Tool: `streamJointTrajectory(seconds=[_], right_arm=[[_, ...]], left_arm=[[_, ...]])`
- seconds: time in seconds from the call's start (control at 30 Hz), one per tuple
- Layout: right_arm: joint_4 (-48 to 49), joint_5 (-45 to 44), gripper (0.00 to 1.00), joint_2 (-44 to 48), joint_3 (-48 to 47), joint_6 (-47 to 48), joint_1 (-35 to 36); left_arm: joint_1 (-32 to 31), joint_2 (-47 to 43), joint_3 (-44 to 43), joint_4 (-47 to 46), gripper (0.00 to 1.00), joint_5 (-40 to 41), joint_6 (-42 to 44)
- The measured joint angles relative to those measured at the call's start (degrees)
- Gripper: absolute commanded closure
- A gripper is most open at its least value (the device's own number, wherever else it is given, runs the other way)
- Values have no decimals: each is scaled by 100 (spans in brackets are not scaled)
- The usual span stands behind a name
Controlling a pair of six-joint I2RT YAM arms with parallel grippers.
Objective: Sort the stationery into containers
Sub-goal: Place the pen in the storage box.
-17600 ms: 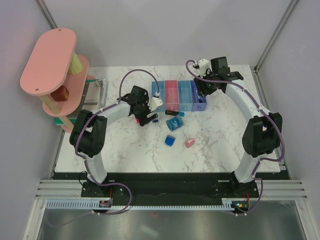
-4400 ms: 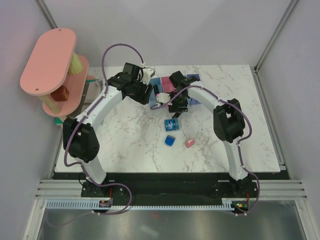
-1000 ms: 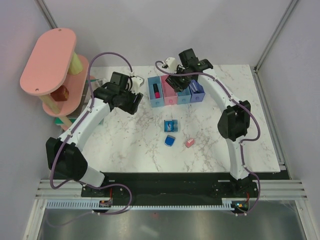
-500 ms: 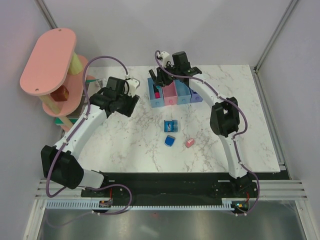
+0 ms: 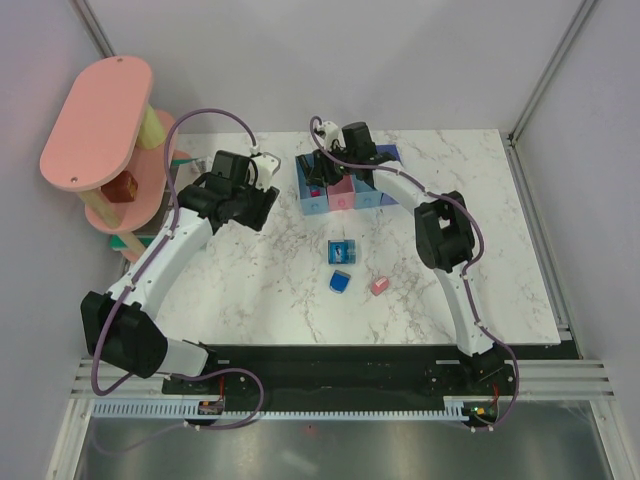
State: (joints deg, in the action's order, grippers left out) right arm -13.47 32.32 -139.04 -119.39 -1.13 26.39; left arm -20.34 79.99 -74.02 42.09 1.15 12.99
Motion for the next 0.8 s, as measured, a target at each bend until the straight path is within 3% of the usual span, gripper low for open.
streamJointTrajectory(seconds=[0.13,0.3,0.5,0.63,0.8], right_arm=[[66,15,65,0,177,4,0],[177,44,58,28,264,13,0],[192,35,32,166,365,142,0],[227,72,24,295,369,170,-17],[227,566,24,297,321,-83,-109]], left_arm=[[0,0,-31,7,33,-46,0],[0,0,-39,7,33,-149,-2],[0,0,-39,9,33,-234,-2],[0,0,-39,9,32,-306,-2],[0,0,-39,11,32,-319,2]])
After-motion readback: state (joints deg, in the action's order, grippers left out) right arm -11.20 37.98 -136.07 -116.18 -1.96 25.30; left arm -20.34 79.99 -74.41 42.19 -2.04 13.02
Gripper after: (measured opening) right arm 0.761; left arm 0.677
